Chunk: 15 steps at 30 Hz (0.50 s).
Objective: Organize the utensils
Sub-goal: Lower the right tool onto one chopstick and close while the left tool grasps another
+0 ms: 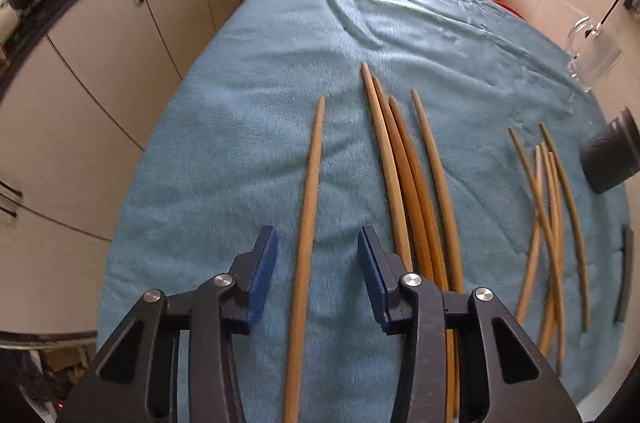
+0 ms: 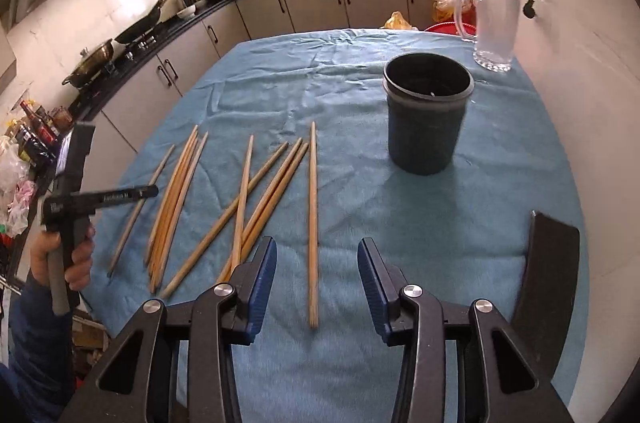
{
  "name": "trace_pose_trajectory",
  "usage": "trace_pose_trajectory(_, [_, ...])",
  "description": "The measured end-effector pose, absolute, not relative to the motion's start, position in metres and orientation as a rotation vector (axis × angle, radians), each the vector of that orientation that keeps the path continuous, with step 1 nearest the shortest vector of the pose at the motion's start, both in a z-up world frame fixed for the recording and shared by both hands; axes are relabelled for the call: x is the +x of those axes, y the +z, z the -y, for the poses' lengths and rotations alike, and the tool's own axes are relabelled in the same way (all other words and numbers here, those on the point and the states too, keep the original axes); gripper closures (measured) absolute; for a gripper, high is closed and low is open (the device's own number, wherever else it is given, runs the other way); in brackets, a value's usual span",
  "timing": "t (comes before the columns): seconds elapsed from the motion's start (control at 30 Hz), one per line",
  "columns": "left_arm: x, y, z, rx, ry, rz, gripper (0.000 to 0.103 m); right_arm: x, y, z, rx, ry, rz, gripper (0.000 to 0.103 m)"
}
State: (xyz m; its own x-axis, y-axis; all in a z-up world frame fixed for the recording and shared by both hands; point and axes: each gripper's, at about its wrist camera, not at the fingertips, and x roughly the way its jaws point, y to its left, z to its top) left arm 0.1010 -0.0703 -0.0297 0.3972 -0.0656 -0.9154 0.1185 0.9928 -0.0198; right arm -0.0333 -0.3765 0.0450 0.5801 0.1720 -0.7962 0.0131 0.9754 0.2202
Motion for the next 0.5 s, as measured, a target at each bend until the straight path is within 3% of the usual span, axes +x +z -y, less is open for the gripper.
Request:
trace_pose_trajectory(0.2, [0.113, -0.030, 0.074, 0.085, -0.073, -1.161, 0.070, 0.033, 0.035, 0.369, 0.186, 0.071, -1.058, 0.061])
trace_pose_trajectory(0.27, [0.116, -0.029, 0.070, 0.081, -0.067, -1.165, 0.076, 0.050, 0.029, 0.363, 0.160, 0.073, -1.090, 0.073])
trace_pose_trajectory(0.5, [0.120, -0.028, 0.065, 0.084, -0.074, -1.164, 0.085, 0.103, -0.001, 0.343, 0.063, 0.041, -1.207, 0.074])
